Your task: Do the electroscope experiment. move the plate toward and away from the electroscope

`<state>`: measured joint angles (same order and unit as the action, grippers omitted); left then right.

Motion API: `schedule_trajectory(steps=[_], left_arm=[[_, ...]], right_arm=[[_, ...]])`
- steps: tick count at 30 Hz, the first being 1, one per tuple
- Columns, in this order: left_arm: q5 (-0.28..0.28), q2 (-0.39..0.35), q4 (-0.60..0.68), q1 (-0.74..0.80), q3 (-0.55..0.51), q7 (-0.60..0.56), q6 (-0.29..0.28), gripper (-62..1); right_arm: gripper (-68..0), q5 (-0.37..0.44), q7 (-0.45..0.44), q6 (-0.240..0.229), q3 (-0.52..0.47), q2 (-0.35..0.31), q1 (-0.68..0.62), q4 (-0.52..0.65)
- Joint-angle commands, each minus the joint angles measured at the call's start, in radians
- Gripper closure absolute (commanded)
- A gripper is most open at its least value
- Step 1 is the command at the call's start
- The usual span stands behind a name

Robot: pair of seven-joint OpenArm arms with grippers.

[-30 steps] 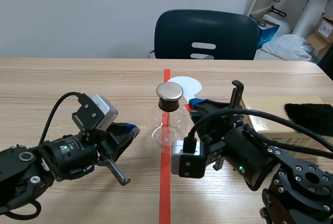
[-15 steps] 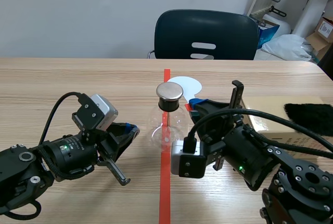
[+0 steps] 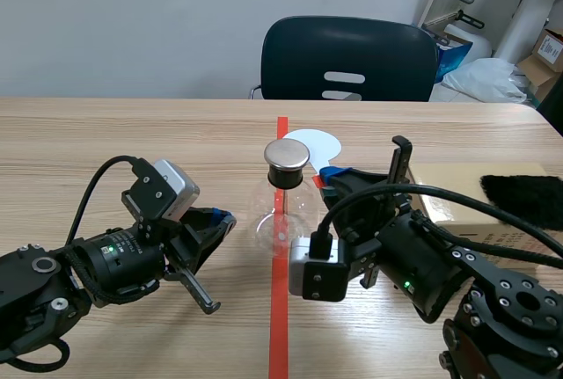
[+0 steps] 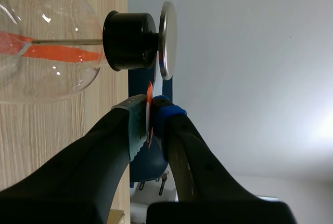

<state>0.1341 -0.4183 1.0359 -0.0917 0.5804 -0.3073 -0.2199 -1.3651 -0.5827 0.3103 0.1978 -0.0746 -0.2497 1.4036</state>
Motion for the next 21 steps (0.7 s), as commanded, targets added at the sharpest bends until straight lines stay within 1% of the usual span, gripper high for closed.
schedule_trajectory(steps=[1, 17, 21], left_arm=[[0.007, 0.002, 0.025, -0.006, 0.001, -0.016, -0.003, -1.5], [0.007, 0.002, 0.025, -0.006, 0.001, -0.016, -0.003, -1.5], [0.007, 0.002, 0.025, -0.006, 0.001, -0.016, -0.003, -1.5]], right_arm=[[-0.7, 0.003, 0.0, 0.01, -0.002, 0.0, 0.011, 0.013], [-0.7, 0.003, 0.008, 0.01, -0.002, 0.0, 0.011, 0.013], [-0.7, 0.003, 0.027, 0.01, -0.002, 0.0, 0.011, 0.013]])
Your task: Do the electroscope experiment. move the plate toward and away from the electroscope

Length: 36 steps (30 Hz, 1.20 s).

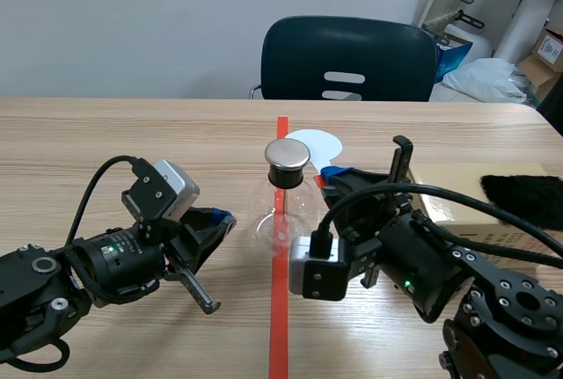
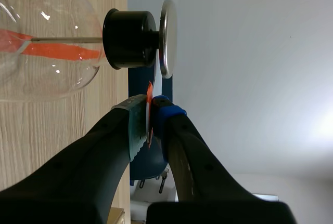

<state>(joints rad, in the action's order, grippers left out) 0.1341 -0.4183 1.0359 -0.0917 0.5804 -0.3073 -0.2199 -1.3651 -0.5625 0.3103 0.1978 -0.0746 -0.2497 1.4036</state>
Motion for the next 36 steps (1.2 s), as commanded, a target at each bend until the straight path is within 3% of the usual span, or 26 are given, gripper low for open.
schedule_trajectory(steps=[1, 21, 36], left_arm=[[0.007, 0.002, 0.025, -0.006, 0.001, -0.016, -0.003, -1.5], [0.007, 0.002, 0.025, -0.006, 0.001, -0.016, -0.003, -1.5], [0.007, 0.002, 0.025, -0.006, 0.001, -0.016, -0.003, -1.5]], right_arm=[[-0.7, 0.003, 0.017, 0.01, -0.002, 0.0, 0.011, 0.013], [-0.7, 0.004, 0.255, 0.018, -0.029, -0.019, -0.005, 0.062], [-0.7, 0.004, 0.25, 0.018, -0.038, -0.019, -0.005, 0.062]])
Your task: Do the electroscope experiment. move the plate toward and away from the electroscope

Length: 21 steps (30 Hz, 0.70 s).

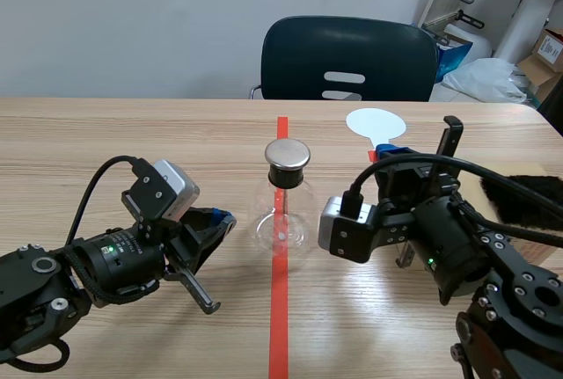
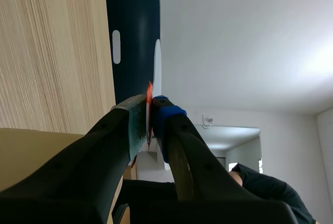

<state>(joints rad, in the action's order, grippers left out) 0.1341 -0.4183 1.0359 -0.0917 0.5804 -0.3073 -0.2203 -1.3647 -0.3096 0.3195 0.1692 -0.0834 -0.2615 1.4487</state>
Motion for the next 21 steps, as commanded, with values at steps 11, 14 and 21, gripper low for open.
schedule_trajectory(steps=[11, 14, 21], left_arm=[[0.007, 0.002, 0.025, -0.006, 0.001, -0.016, -0.002, -1.5], [0.007, 0.002, 0.025, -0.006, 0.001, -0.016, -0.002, -1.5], [0.007, 0.002, 0.025, -0.006, 0.001, -0.016, -0.002, -1.5]], right_arm=[[-0.7, 0.003, -0.109, 0.079, -0.009, -0.011, 0.007, 0.017], [-0.7, 0.002, -0.145, 0.081, -0.009, -0.011, 0.007, 0.017], [-0.7, 0.002, -0.253, 0.082, -0.009, -0.011, 0.007, 0.017]])
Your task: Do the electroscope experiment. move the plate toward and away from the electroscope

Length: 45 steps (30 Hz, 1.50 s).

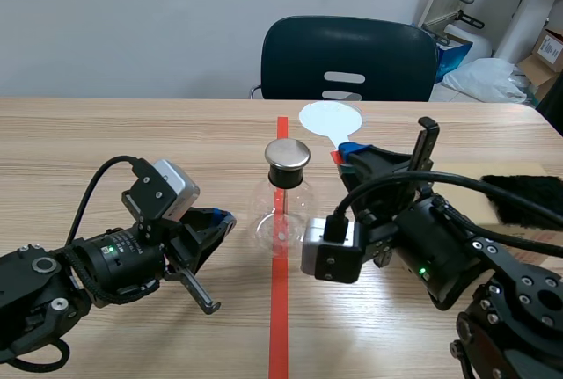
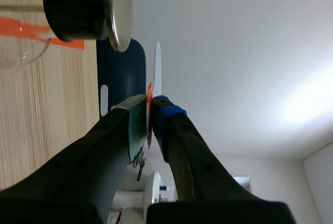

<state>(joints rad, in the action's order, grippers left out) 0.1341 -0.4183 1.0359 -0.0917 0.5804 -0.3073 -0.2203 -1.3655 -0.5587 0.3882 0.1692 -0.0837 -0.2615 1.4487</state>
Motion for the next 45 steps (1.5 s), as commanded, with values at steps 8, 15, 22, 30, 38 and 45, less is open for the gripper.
schedule_trajectory(steps=[8, 15, 22, 30, 38, 45], left_arm=[[0.007, 0.002, 0.025, -0.006, 0.001, -0.016, -0.002, -1.5], [0.007, 0.002, 0.025, -0.006, 0.001, -0.016, -0.002, -1.5], [0.007, 0.002, 0.025, -0.006, 0.001, -0.016, -0.002, -1.5], [0.007, 0.002, 0.025, -0.006, 0.001, -0.016, -0.002, -1.5], [0.007, 0.002, 0.025, -0.006, 0.001, -0.016, -0.002, -1.5], [0.007, 0.002, 0.025, -0.006, 0.001, -0.016, -0.002, -1.5]], right_arm=[[-0.7, 0.0, -0.114, 0.013, -0.009, -0.01, 0.007, 0.017], [-0.7, -0.019, -0.182, 0.013, -0.009, -0.01, 0.007, 0.017], [-0.7, -0.019, -0.211, 0.013, -0.009, -0.01, 0.007, 0.017], [-0.7, -0.019, -0.212, 0.013, -0.009, -0.01, 0.007, 0.017], [-0.7, -0.019, -0.209, 0.013, -0.009, -0.01, 0.007, 0.017], [-0.7, -0.019, -0.148, 0.012, -0.009, -0.01, 0.007, 0.017]])
